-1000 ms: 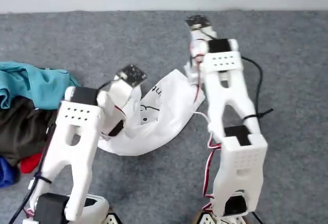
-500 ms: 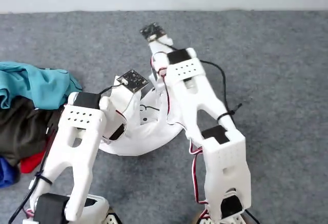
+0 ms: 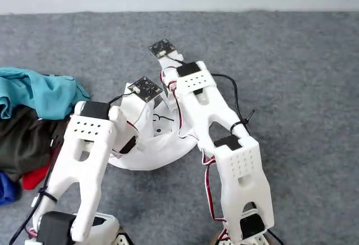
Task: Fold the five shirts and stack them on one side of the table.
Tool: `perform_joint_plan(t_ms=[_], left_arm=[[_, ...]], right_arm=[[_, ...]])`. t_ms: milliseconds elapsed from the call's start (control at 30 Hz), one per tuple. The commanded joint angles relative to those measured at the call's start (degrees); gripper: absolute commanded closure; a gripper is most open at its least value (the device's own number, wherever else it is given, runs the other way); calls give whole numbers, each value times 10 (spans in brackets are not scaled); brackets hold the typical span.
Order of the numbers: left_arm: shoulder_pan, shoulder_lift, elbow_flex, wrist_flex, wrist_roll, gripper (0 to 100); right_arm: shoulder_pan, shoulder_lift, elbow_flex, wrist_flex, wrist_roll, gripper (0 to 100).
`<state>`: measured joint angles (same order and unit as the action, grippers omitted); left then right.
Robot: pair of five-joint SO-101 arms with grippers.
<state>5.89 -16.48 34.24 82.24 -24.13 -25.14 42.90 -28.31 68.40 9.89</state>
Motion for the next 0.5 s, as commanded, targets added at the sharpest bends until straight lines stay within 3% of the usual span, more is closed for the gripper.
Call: perform_joint_plan(t_ms=[0,133,467], left_arm=[[-4,-16,0,-5,-5,985],[-4,-16,0,-5,-5,985],[-4,-16,1,-5,-5,985]], right_arm=[[12,-2,-3,-8,-6,890],[17,-3,-6,-8,-9,990],[52,-69,-76,52,-5,990]])
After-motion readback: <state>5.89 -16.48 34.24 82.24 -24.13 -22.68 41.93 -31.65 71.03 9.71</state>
